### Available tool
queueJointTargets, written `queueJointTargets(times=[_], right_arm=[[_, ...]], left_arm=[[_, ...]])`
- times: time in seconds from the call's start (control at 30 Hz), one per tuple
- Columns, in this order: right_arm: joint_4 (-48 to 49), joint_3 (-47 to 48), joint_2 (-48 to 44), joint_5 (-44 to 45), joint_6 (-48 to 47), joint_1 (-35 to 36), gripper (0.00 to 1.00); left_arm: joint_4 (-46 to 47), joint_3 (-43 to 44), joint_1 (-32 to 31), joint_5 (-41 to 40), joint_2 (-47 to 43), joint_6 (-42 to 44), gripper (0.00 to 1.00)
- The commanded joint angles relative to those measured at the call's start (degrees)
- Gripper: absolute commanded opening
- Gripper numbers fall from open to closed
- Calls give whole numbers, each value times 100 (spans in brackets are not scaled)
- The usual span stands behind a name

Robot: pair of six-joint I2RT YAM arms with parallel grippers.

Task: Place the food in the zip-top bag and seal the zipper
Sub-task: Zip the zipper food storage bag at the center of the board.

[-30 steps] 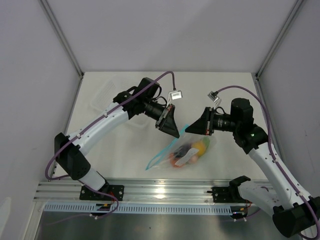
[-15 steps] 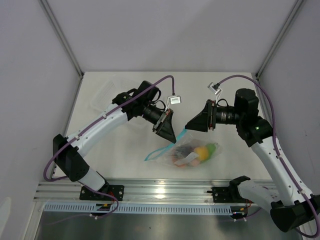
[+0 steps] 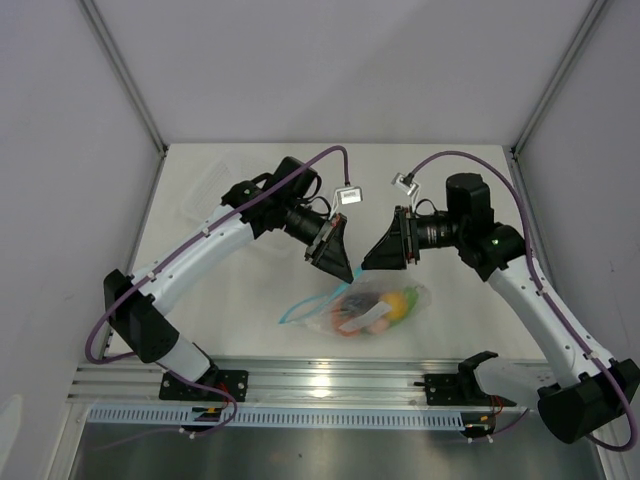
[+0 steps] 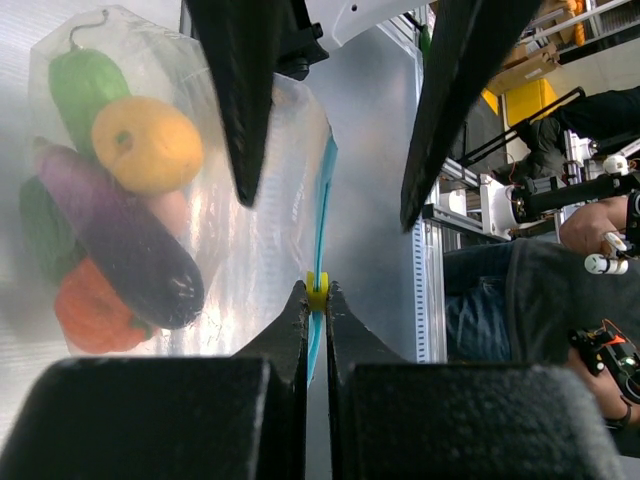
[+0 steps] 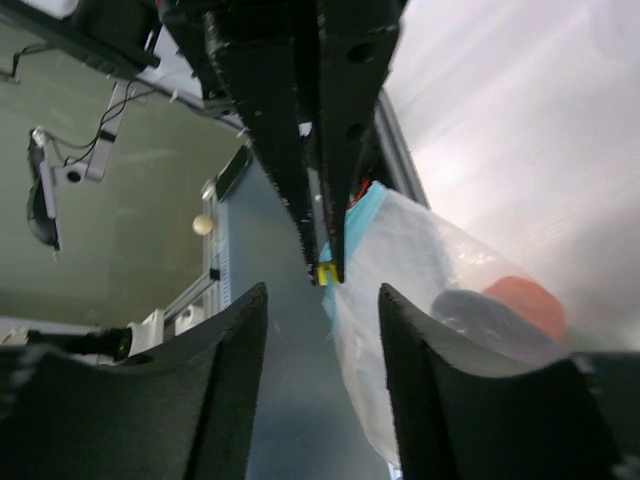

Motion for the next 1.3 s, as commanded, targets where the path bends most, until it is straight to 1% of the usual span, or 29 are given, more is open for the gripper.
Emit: queueJointTargets(times=[0.0, 0.07, 0.1, 0.2, 0.23, 0.3, 0.4, 0.43, 0.47, 0.5, 0.57, 0.6, 0.77, 0.8, 0.83, 0.97, 1.0, 1.27], right_arm=[[48, 87, 83, -203, -160, 303, 49], [65, 60, 101, -221, -160, 391, 46], [83, 51, 109, -239, -160, 418, 38], [56, 16, 101, -248, -177, 418, 20], [22, -1, 109, -248, -195, 418, 20], [-5, -45, 153, -239, -221, 418, 10], [-75, -107, 188, -178, -265, 418, 0], [-110, -116, 189, -108, -300, 418, 0], [-171, -98, 171, 232, -379, 418, 0], [-433, -29, 162, 558, -440, 418, 0], [-576, -10, 136, 981, -529, 287, 0], [-655, -36, 127, 1253, -512, 173, 0], [-717, -221, -171, 1633, -485, -783, 0], [-821, -204, -180, 1903, -502, -847, 0], [-822, -247, -189, 1984, -468, -926, 0], [-734, -397, -225, 2248, -309, -1164, 0], [-752, -388, -207, 2248, -309, -1199, 0], [-849, -274, 48, 2626, -142, -1471, 0]], left_arm=[[-20, 226, -31, 217, -3, 127, 1], [-28, 252, -31, 217, 32, 127, 1], [-20, 261, -31, 217, 41, 127, 0], [-2, 252, -31, 208, 41, 110, 1], [24, 244, -31, 226, 33, 92, 1], [24, 235, -31, 226, 24, 101, 1], [16, 217, -40, 217, 15, 110, 1], [15, 217, -31, 217, 15, 110, 1], [7, 217, -31, 217, 15, 110, 1], [-11, 200, -40, 191, 6, 110, 1], [-63, 173, -31, 103, -2, 110, 1], [-81, 156, -31, 51, -46, 92, 1], [103, -397, 100, -310, -406, -4, 0], [129, -459, 135, -345, -529, -48, 1], [156, -660, 196, -415, -582, -75, 1], [95, -986, 302, -758, -942, -136, 1], [77, -1039, 329, -819, -943, -145, 1], [95, -1874, 592, -1505, -1847, -391, 1]])
